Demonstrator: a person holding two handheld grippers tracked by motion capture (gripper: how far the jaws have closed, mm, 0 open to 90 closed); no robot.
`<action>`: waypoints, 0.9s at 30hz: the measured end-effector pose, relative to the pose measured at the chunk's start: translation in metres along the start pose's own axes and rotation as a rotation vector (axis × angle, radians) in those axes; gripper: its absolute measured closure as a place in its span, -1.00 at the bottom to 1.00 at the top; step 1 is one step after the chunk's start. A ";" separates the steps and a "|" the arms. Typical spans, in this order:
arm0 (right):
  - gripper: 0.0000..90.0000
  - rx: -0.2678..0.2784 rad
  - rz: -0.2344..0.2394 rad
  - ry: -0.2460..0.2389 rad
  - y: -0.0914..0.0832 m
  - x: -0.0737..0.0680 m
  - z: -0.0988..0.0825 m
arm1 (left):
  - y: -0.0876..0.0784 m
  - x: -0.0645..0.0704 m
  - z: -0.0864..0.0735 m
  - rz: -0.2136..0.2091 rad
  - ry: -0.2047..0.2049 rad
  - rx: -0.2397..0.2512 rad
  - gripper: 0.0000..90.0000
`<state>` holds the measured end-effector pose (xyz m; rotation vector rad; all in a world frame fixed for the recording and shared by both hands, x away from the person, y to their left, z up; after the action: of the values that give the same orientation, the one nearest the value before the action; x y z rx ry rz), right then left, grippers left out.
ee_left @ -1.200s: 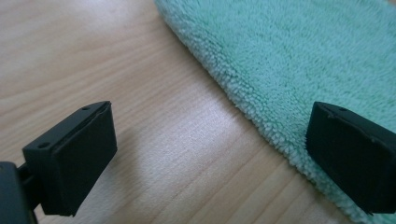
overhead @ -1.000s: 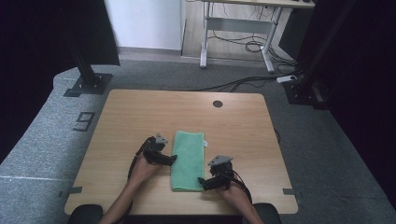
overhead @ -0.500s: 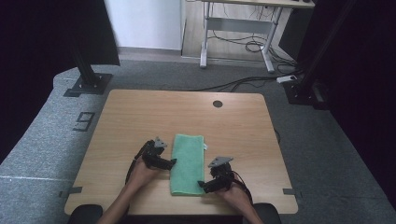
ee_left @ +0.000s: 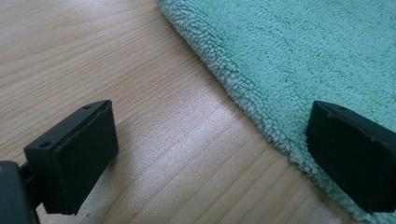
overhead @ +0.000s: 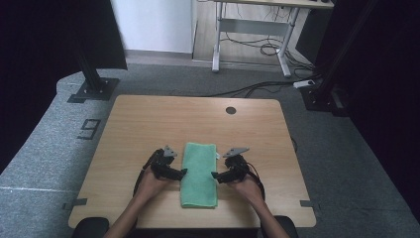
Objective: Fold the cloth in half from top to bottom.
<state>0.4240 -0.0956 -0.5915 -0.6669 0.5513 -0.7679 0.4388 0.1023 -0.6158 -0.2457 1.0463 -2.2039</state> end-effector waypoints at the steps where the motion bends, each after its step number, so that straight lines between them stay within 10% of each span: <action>1: -0.67 0.000 -0.005 0.004 0.002 0.002 0.003 | 0.000 0.000 0.000 0.000 -0.001 0.000 -0.94; 27: 0.00 -0.007 -0.014 0.023 0.037 0.037 0.058 | 0.000 0.000 0.000 0.003 -0.007 0.004 -0.94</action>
<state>0.5009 -0.0846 -0.5875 -0.6696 0.5708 -0.7879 0.4386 0.1018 -0.6158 -0.2499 1.0385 -2.2010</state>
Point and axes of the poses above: each handheld gripper's, and its own axes: y roughly forward along the jaws, z roughly out of its top, x roughly to its right, the point moved 9 cm from there along y, roughly forward along the jaws, and after that the axes turned 11 degrees about y, right-handed, at the moved point
